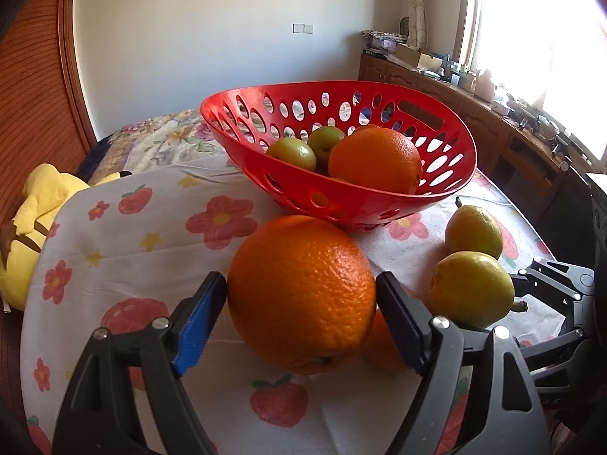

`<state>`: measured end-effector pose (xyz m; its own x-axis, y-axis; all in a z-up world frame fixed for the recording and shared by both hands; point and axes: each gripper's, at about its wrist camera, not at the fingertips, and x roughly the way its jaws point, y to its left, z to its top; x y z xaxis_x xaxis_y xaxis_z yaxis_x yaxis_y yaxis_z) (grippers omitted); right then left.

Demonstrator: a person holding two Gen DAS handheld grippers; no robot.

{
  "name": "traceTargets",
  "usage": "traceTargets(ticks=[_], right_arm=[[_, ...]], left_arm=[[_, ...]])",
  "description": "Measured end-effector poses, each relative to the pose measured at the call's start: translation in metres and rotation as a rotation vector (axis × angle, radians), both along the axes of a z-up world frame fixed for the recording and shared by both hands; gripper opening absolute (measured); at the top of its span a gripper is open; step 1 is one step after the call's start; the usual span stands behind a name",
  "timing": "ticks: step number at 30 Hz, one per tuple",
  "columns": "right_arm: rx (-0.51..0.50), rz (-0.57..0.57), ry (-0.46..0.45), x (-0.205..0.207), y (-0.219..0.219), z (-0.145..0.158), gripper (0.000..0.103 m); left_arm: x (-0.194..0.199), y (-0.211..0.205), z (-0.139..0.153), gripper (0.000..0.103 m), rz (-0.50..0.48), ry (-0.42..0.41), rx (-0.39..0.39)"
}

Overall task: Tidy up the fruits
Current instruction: 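Grasp the yellow pear with the right tool while the left tool grasps the large orange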

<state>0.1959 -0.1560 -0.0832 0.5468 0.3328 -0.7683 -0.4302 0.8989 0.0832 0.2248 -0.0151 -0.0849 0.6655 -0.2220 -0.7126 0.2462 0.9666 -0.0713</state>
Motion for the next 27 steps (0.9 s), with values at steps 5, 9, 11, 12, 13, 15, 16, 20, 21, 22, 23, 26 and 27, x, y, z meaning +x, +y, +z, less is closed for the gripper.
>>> traceTargets(ticks=[5,9,11,12,13,15,16,20,21,22,23,26,27], right_arm=[[0.004,-0.001,0.001,0.001,0.000,0.001,0.064],[0.008,-0.003,0.001,0.003,0.001,0.002,0.065],[0.007,-0.002,-0.002,0.003,0.002,0.003,0.065],[0.007,-0.001,-0.003,0.003,0.003,0.003,0.066],[0.006,0.000,-0.003,0.003,0.003,0.003,0.066],[0.003,0.003,-0.004,0.004,0.005,0.003,0.067],[-0.001,0.004,-0.005,0.004,0.005,0.003,0.067],[-0.001,0.006,-0.008,0.003,0.005,0.003,0.067],[-0.001,0.005,-0.007,0.003,0.005,0.003,0.067],[-0.001,0.005,-0.008,0.003,0.005,0.003,0.067],[-0.002,0.004,-0.007,0.003,0.006,0.003,0.067],[-0.010,0.006,-0.014,0.002,0.006,0.002,0.065],[-0.015,0.009,-0.018,0.002,0.007,0.002,0.065]], left_arm=[[-0.001,0.001,-0.001,0.081,-0.004,-0.006,-0.001],[-0.004,0.004,-0.001,0.079,-0.015,-0.008,-0.015],[-0.008,0.005,-0.001,0.078,-0.022,-0.008,-0.012],[-0.012,0.007,-0.001,0.078,-0.021,-0.005,-0.013],[-0.014,0.008,-0.001,0.078,-0.023,-0.004,-0.014],[-0.021,0.011,0.000,0.078,-0.025,-0.006,-0.013],[-0.023,0.011,0.000,0.078,-0.025,-0.007,-0.011],[-0.031,0.016,0.000,0.077,-0.017,-0.016,-0.008],[-0.032,0.017,0.000,0.077,-0.017,-0.016,-0.008],[-0.033,0.018,0.000,0.077,-0.017,-0.016,-0.008],[-0.034,0.018,0.000,0.077,-0.017,-0.018,-0.006],[-0.039,0.019,0.000,0.077,-0.015,-0.024,-0.002],[-0.039,0.020,0.000,0.077,-0.014,-0.025,-0.004]])
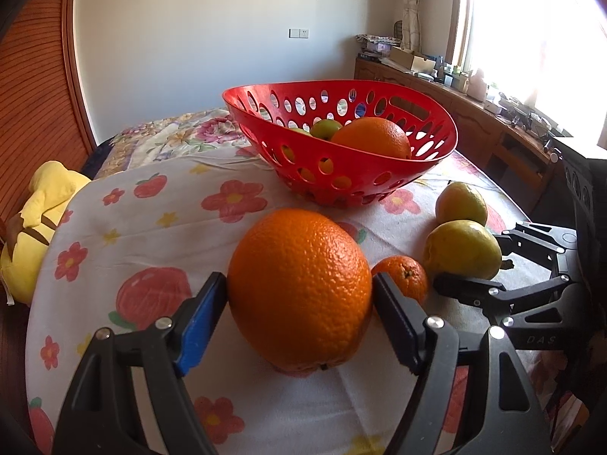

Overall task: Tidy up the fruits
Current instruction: 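Grasp the yellow pear with the right tool while the left tool grasps the large orange, then lift the pear and large orange and carry them over the red basket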

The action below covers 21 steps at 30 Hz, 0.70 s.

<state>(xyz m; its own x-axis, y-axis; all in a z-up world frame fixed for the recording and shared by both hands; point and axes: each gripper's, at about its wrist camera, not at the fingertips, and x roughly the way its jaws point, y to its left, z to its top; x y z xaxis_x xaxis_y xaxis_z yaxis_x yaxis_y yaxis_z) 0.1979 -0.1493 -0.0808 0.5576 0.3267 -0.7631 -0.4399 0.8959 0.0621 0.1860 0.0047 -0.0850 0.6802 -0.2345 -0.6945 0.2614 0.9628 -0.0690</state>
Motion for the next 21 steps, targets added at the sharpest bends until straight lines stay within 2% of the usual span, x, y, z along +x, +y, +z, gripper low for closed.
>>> traceTargets(ticks=[11,21], right_arm=[[0.014,0.015,-0.037,-0.010,0.002,0.004,0.065],[0.040,0.026,-0.059,-0.016,0.000,0.020,0.065]], left_arm=[[-0.012,0.008,0.004,0.076,0.013,-0.022,-0.025],[-0.024,0.013,0.029,0.076,0.011,-0.078,-0.052]])
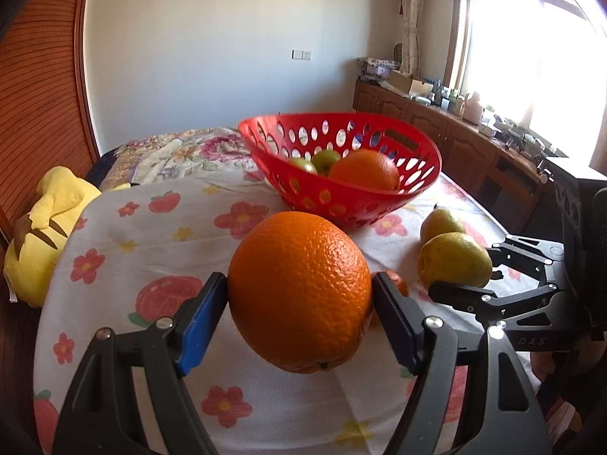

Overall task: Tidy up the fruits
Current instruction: 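Lift the pear and large orange and carry them over the red basket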

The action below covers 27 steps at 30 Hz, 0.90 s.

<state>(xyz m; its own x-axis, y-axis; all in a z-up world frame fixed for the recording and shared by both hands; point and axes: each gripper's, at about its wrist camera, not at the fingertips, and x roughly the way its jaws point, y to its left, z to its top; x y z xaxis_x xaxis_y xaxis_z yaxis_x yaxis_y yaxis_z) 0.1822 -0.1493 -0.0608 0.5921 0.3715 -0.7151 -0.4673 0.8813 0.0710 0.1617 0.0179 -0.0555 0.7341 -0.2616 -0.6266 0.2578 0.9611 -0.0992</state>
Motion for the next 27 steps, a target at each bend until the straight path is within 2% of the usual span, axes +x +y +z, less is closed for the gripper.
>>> traceTargets(ticks=[8,15,20,27], right_arm=[[0.038,0.021,-0.047,-0.005,-0.002,0.030,0.065],[0.066,0.037,-0.115,-0.004,-0.009,0.065,0.065],[0.066,0.043,-0.151,0.014,-0.012,0.083,0.065],[0.058,0.046,-0.162,0.056,-0.016,0.090,0.065]], left_arm=[[-0.007,0.002,0.031,0.076,-0.010,-0.061,-0.024],[0.006,-0.004,0.066,0.076,-0.034,-0.118,-0.027],[0.028,-0.011,0.081,0.076,-0.053,-0.139,-0.014],[0.067,-0.023,0.084,0.076,-0.059,-0.128,0.004]])
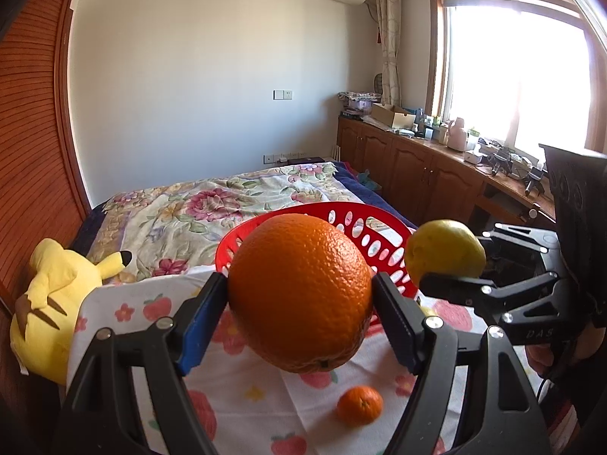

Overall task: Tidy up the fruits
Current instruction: 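Lift the pear and large orange and carry them over the red basket, then open both tools to drop the yellow pear and large orange into the basket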

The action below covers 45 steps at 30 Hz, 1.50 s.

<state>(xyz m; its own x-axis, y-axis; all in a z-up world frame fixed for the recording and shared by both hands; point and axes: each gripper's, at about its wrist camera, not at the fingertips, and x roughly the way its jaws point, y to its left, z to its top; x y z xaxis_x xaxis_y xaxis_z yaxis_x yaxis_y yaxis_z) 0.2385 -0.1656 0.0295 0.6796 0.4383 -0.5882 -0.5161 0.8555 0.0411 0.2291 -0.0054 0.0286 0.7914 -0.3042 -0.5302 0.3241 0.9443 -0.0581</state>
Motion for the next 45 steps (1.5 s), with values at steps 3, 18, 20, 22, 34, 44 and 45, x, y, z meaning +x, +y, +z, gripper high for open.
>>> traceTargets(ticks=[3,18,20,22,34,44,45], right_arm=[[0.003,0.002,0.010,0.021,-0.002,-0.002,0.065],[-0.026,0.021,0.073,0.093,0.003,-0.025,0.065],[-0.030,0.017,0.081,0.098,0.004,-0.028,0.065],[-0.035,0.015,0.090,0.102,0.005,-0.032,0.065],[-0.073,0.005,0.135,0.126,0.013,-0.045,0.065],[-0.094,-0.003,0.145,0.132,0.020,-0.047,0.065],[-0.095,-0.006,0.146,0.133,0.020,-0.048,0.065]], left_arm=[[0.018,-0.006,-0.006,0.076,0.001,0.018,0.010],[0.074,-0.021,-0.031,0.076,-0.003,0.090,0.034],[0.077,-0.022,-0.036,0.077,-0.002,0.105,0.038],[0.080,-0.025,-0.043,0.077,-0.004,0.124,0.054],[0.081,-0.028,-0.038,0.061,0.002,0.102,0.062],[0.060,-0.011,-0.031,0.061,0.020,0.080,0.019],[0.058,-0.011,-0.031,0.061,0.021,0.077,0.018]])
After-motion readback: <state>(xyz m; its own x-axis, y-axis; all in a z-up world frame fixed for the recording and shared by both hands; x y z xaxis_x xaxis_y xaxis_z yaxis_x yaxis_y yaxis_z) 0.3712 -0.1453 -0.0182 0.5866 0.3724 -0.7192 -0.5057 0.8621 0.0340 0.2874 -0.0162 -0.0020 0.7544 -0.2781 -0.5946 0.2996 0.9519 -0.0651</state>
